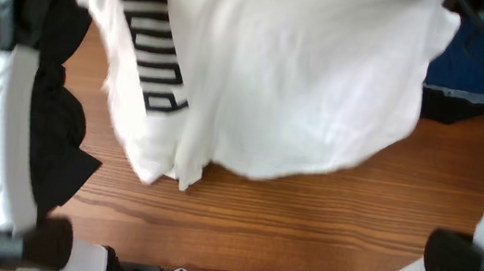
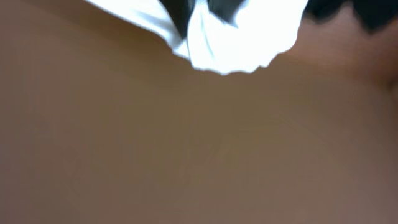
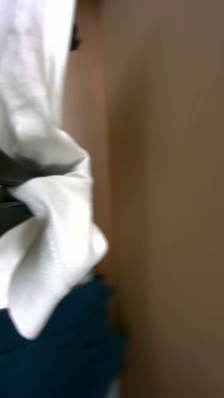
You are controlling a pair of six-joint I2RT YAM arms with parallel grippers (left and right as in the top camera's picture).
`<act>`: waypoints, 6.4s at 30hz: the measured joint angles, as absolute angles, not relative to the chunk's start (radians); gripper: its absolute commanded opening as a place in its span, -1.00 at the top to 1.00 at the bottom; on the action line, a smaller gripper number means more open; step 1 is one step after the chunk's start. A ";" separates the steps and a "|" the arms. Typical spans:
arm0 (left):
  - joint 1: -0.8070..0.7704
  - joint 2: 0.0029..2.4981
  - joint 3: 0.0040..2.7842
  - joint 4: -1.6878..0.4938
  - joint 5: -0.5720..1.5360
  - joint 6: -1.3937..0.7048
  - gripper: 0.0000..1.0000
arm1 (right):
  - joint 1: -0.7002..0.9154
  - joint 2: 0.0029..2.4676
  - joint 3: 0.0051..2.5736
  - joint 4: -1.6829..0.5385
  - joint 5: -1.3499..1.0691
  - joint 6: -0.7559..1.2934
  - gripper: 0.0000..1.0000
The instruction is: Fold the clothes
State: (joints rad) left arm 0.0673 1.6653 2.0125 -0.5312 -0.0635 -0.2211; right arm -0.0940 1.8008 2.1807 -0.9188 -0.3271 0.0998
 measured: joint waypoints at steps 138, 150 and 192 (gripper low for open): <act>0.056 1.683 2.279 -1.684 -0.039 -0.219 0.92 | -0.058 1.787 2.299 -1.605 -0.250 0.085 0.91; 0.062 1.416 1.770 -1.635 -0.039 -0.277 0.92 | -0.059 1.454 1.874 -1.551 -0.205 0.086 0.92; 0.061 1.182 0.970 -1.295 0.153 -0.478 0.92 | -0.062 1.055 0.963 -1.353 -0.205 0.461 0.92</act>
State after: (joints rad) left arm 0.0608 1.1816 0.9695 -1.2945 0.1528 -0.4778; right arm -0.0624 1.0554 0.9634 -1.3529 -0.2050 0.4614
